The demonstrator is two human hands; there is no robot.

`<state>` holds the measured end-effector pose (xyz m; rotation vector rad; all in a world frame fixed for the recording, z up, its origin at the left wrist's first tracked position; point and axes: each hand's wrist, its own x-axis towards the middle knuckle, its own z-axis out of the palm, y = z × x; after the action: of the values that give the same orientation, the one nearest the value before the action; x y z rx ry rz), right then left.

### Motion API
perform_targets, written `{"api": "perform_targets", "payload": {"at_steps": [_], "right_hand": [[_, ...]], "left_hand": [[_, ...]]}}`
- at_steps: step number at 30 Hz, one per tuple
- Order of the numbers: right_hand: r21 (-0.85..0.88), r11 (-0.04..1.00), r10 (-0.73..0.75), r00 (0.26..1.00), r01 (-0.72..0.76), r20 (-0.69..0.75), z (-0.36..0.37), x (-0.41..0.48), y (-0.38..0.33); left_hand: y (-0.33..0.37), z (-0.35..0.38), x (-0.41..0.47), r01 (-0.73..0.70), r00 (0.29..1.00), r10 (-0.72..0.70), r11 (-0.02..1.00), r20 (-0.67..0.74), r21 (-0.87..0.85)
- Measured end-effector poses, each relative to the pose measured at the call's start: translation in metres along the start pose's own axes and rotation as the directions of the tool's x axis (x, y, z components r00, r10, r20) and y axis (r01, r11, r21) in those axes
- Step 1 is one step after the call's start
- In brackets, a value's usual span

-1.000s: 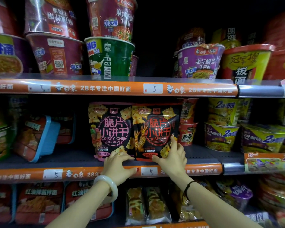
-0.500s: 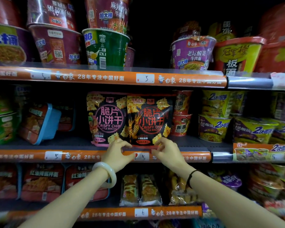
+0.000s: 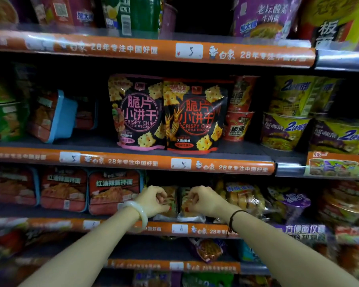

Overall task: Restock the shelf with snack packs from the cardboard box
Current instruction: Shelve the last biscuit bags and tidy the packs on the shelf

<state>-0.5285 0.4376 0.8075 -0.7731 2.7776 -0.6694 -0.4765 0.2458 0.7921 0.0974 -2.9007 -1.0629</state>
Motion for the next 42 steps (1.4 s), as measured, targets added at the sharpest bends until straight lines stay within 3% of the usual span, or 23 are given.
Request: {"api": "perform_targets", "payload": {"at_steps": [12, 17, 19, 26, 35, 42], "right_hand": [[-0.077, 0.996, 0.057, 0.995, -0.051, 0.081, 0.042, 0.037, 0.039], [-0.2, 0.978, 0.088, 0.985, -0.058, 0.148, 0.06, 0.051, 0.054], [-0.169, 0.983, 0.095, 0.983, -0.069, 0.155, 0.068, 0.054, 0.059], [-0.156, 0.986, 0.075, 0.995, -0.065, 0.06, 0.076, 0.059, 0.068], [-0.103, 0.986, 0.145, 0.983, -0.134, 0.116, 0.072, 0.051, 0.059], [-0.1, 0.987, 0.139, 0.985, -0.128, 0.103, 0.037, 0.028, 0.044]], "left_hand": [[-0.042, 0.042, 0.045, 0.024, 0.992, -0.04, 0.991, 0.118, 0.131], [-0.062, 0.06, 0.064, -0.036, 0.979, -0.004, 0.98, 0.202, 0.197], [-0.069, 0.067, 0.07, -0.077, 0.971, 0.025, 0.974, 0.238, 0.212], [-0.082, 0.076, 0.081, -0.061, 0.986, 0.019, 0.965, 0.163, 0.256], [-0.067, 0.06, 0.073, -0.005, 0.952, -0.109, 0.928, 0.285, 0.372], [-0.02, 0.037, 0.071, -0.074, 0.916, -0.085, 0.926, 0.393, 0.371]]}}
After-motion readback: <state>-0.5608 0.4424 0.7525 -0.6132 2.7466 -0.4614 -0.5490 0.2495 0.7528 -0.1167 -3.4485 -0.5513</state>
